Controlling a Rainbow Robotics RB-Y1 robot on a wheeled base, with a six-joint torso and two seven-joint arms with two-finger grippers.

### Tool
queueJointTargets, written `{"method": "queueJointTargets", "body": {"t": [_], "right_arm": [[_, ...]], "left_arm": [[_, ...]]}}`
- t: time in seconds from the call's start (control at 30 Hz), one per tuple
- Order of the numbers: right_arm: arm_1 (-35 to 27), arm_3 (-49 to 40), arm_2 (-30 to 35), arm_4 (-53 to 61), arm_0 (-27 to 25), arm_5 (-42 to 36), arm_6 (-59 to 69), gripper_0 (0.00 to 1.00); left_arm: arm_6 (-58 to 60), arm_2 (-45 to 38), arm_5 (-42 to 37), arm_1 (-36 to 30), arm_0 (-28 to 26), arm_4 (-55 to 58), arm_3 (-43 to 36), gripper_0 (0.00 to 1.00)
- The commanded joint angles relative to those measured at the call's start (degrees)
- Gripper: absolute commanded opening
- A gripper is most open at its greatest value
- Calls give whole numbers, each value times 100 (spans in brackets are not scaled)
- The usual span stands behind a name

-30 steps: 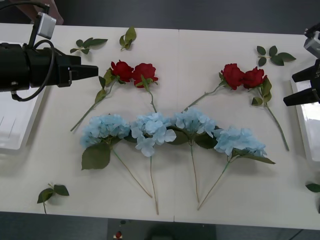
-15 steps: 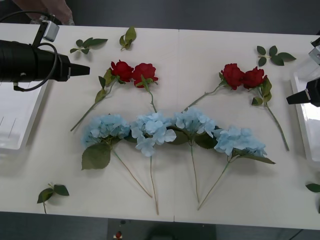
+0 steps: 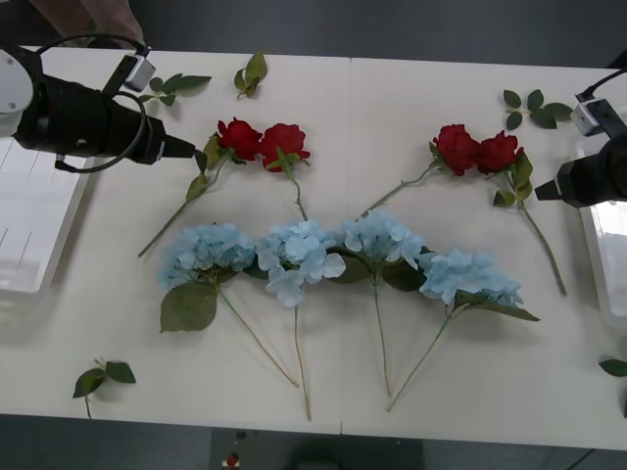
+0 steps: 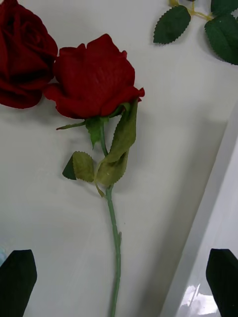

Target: Put the red flowers into the right box and the blue flowers into the left box

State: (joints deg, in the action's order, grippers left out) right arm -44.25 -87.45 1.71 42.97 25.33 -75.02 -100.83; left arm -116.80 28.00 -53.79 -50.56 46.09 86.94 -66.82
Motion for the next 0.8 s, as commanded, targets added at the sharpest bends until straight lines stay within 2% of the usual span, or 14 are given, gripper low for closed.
{"method": "queueJointTargets", "body": {"t": [0.03,0.2,0.5,0.8], "right_arm": [[-146,510,-303,1,297,462,195,100],[-93,1152,-672,54,595,857,231,100],[347,2224,-690,27,1132,1112,187,100],[522,2892,-839,10,1404,1420,169,100]], "left_arm": [[43,346,378,178,418,-90,266,100],[26,680,668,468,621,-178,626,100],[26,1085,1143,775,700,-582,872,100],[-1,1322,1415,1162,840,-617,1479,100]]}}
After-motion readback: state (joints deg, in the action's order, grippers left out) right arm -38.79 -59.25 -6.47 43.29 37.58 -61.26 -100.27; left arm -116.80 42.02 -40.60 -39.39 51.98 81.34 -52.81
